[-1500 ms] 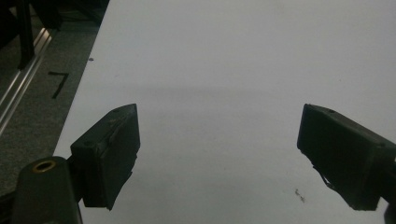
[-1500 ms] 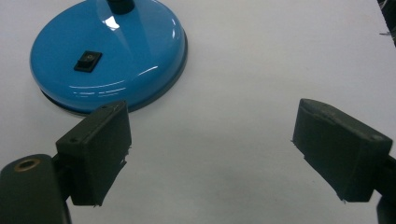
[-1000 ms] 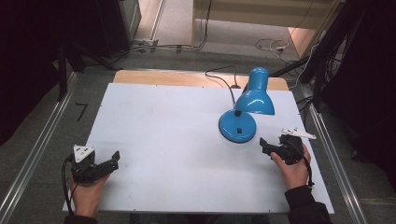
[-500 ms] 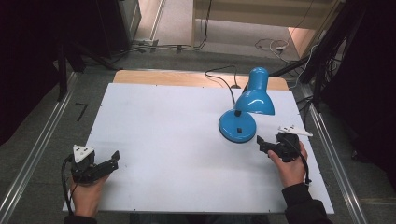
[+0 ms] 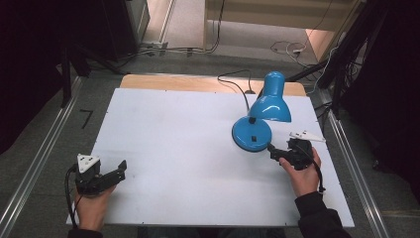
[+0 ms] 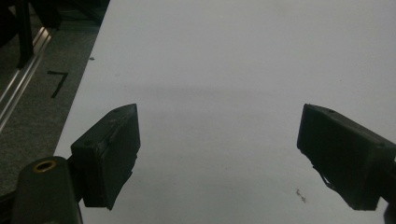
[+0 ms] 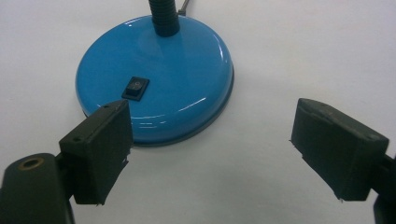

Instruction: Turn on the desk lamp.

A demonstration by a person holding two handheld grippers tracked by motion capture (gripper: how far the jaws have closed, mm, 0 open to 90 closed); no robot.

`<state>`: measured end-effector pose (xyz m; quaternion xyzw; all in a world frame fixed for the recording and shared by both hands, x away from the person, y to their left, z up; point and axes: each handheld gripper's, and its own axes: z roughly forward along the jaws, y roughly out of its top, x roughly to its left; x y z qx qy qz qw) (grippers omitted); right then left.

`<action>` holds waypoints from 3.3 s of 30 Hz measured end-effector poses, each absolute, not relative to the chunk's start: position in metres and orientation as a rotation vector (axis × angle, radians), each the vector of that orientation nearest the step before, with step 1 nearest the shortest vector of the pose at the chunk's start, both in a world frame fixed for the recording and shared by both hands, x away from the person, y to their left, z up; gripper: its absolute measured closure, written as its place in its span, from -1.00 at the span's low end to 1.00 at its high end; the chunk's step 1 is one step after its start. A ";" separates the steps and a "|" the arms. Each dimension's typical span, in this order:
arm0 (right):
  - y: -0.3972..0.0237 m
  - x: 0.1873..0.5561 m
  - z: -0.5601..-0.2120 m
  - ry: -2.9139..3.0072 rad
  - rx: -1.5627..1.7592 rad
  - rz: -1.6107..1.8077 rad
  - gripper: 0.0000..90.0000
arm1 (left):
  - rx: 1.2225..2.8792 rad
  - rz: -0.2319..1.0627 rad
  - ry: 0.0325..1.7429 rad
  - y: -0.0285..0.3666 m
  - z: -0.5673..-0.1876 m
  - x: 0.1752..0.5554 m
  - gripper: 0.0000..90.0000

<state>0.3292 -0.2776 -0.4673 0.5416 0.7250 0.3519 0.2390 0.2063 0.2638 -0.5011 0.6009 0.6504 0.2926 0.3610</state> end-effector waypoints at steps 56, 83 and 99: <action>-0.243 0.350 -0.472 2.059 1.427 1.013 -0.73 | 1.537 0.717 1.674 0.266 -0.504 0.211 -0.69; -0.230 0.352 -0.476 2.072 1.374 1.051 -0.54 | 1.544 0.722 1.659 0.262 -0.502 0.209 -0.69; -0.230 0.358 -0.482 2.072 1.358 1.080 -0.04 | 1.525 0.698 1.672 0.265 -0.503 0.211 -0.68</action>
